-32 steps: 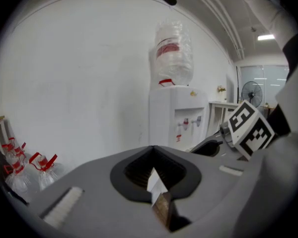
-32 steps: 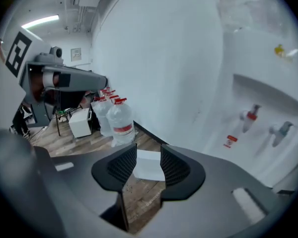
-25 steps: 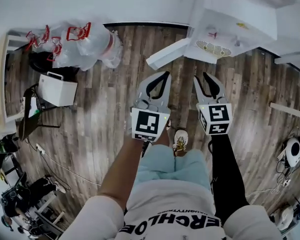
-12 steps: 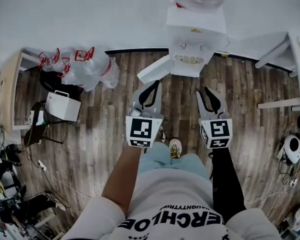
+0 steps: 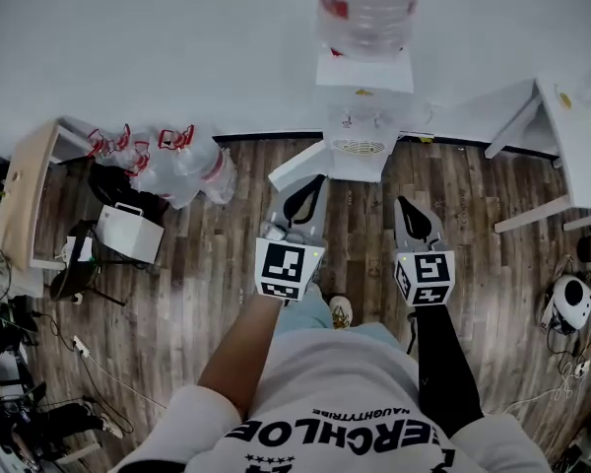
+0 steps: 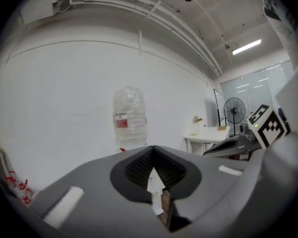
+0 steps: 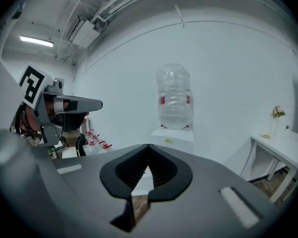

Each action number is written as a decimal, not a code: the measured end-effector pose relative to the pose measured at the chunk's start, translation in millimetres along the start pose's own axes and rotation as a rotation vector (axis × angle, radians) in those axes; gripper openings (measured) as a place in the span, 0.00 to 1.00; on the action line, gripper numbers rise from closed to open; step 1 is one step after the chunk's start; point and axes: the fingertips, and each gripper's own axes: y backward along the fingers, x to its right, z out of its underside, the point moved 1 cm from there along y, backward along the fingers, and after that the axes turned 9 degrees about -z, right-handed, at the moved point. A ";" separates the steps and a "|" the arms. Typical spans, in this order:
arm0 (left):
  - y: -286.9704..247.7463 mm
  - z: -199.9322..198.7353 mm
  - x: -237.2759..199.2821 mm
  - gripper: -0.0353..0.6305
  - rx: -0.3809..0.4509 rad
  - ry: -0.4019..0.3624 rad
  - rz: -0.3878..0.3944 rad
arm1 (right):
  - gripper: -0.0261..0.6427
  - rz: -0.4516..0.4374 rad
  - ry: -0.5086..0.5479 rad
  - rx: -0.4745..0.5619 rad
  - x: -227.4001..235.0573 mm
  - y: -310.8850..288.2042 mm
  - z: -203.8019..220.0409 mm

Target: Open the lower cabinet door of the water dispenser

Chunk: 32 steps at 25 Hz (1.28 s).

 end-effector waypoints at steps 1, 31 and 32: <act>2.2 -4.4 4.2 0.14 0.006 -0.001 0.013 | 0.04 -0.008 0.001 0.009 -1.9 4.0 -3.0; 32.4 -51.3 -10.8 0.14 0.134 -0.044 -0.002 | 0.04 0.089 0.137 0.113 3.2 37.4 -48.7; 32.3 -51.5 -11.7 0.14 0.133 -0.041 -0.006 | 0.04 0.091 0.136 0.117 2.9 37.8 -49.7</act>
